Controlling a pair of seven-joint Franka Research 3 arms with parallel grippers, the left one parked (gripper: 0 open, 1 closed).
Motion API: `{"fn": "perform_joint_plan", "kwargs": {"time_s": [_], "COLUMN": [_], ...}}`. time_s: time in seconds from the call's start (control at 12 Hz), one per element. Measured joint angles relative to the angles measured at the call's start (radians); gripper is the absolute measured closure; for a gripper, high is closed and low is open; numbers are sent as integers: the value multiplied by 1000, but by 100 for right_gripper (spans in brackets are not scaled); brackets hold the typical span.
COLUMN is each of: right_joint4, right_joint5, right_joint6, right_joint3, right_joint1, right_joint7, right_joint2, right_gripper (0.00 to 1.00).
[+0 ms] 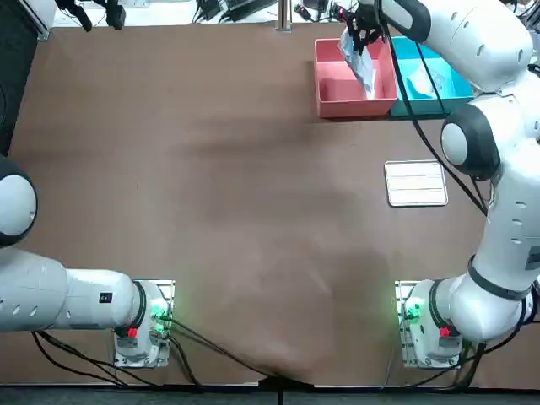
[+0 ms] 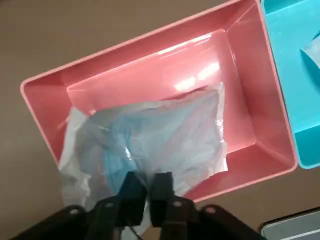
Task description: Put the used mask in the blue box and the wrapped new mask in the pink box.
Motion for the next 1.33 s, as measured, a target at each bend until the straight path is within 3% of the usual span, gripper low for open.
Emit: {"fn": "perform_joint_plan", "kwargs": {"time_s": [0.08,0.25,0.33,0.83,1.33], "right_joint4": [0,0,0,1,18], "right_joint5": [0,-5,-8,-16,-16], "right_joint6": [-1,-1,0,7,-157], "right_joint3": [0,0,0,-3,-22], "right_joint1": [3,12,18,51,-33], "right_joint7": [0,2,3,8,-107], "right_joint2": [3,7,8,6,-103], "right_gripper": [81,76,68,1,0]}}
